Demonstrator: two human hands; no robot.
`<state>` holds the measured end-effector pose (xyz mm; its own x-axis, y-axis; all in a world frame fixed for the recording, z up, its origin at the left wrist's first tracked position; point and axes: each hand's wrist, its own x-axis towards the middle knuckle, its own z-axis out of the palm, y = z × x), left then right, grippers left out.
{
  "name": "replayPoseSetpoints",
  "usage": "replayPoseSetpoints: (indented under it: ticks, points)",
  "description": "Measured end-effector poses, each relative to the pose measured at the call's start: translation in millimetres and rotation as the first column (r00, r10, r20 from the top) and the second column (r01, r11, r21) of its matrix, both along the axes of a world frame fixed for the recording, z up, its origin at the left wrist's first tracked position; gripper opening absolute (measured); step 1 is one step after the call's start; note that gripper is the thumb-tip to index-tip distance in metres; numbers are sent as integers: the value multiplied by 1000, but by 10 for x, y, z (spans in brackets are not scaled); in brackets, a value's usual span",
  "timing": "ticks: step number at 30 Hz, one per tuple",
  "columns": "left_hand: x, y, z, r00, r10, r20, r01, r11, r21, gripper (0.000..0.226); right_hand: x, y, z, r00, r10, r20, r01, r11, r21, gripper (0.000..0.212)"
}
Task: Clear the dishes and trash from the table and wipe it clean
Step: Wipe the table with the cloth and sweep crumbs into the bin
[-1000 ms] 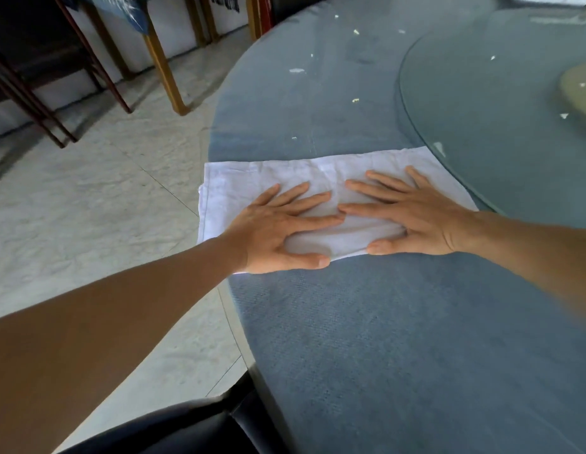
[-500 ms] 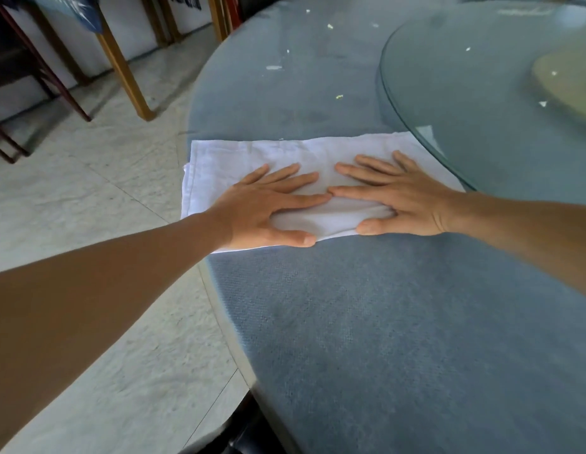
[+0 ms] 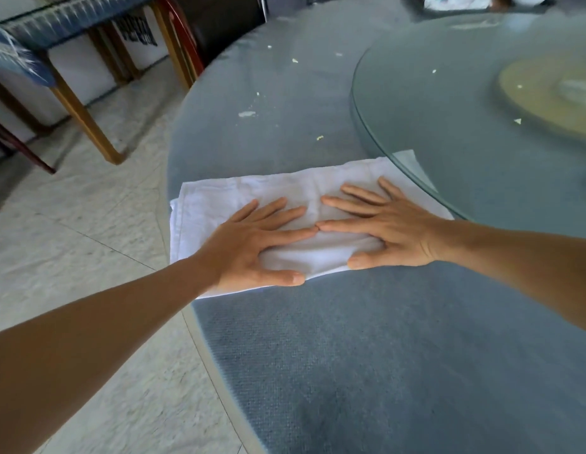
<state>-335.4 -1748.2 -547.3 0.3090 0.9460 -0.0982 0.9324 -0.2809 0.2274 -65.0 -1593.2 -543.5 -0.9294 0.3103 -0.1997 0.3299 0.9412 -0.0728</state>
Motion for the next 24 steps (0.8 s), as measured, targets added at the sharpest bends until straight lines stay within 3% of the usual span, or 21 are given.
replayPoseSetpoints:
  ticks: [16, 24]
  points:
    - [-639, 560, 25, 998, -61, 17, 61, 998, 18, 75, -520, 282, 15, 993, -121, -5, 121, 993, 6, 76]
    - [-1212, 1158, 73, 986, -169, 17, 169, 986, 1, 74, -969, 515, 16, 969, -247, 3, 246, 969, 13, 78]
